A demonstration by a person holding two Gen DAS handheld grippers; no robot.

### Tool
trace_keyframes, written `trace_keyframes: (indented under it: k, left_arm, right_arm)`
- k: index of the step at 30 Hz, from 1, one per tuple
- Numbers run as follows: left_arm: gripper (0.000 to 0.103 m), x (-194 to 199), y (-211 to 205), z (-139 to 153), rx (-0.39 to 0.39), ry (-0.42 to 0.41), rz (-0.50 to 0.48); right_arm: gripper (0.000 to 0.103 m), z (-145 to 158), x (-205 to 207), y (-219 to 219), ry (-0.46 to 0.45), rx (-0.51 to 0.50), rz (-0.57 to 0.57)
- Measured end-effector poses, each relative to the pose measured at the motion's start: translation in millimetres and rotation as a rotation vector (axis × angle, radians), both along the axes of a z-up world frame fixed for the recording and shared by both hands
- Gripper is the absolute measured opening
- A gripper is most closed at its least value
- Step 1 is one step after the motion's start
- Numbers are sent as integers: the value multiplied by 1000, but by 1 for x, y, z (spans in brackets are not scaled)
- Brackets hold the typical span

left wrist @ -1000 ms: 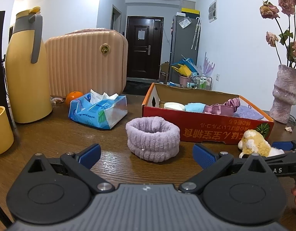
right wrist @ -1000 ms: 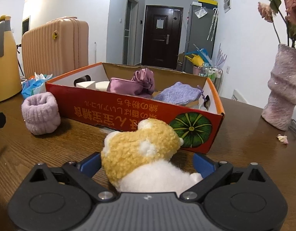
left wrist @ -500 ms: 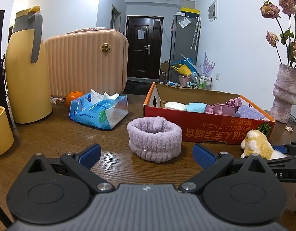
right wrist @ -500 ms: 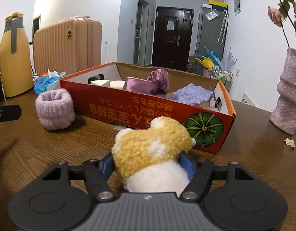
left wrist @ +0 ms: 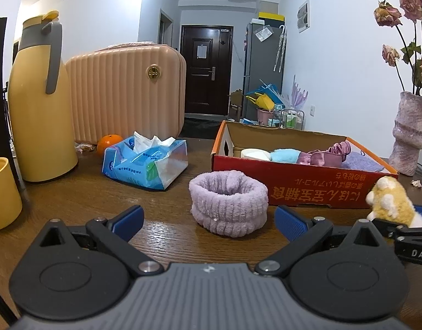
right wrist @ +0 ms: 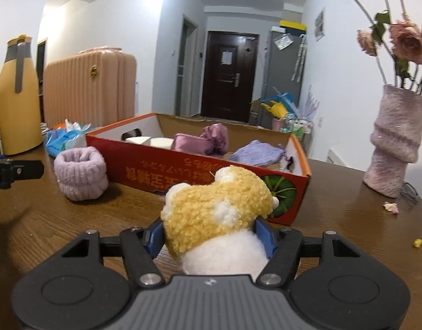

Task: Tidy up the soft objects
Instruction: 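Lower the right gripper onto the plush sheep and close on it, then grasp the lilac wristband with the left gripper while the right holds the sheep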

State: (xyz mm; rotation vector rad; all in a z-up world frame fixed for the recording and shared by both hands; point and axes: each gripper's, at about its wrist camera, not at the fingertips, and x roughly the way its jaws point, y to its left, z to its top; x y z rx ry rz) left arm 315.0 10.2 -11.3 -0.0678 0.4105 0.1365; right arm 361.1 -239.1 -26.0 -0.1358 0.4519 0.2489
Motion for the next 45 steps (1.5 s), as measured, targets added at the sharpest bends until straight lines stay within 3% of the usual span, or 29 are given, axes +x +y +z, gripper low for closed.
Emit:
trace_keyframes:
  k: [17, 45]
  left_arm:
    - [103, 25, 9, -7, 22, 28, -31]
    - [103, 102, 4, -27, 10, 163, -116]
  right_arm:
    - [65, 5, -6, -28, -48, 68, -198]
    - [66, 4, -2, -34, -36, 102, -239]
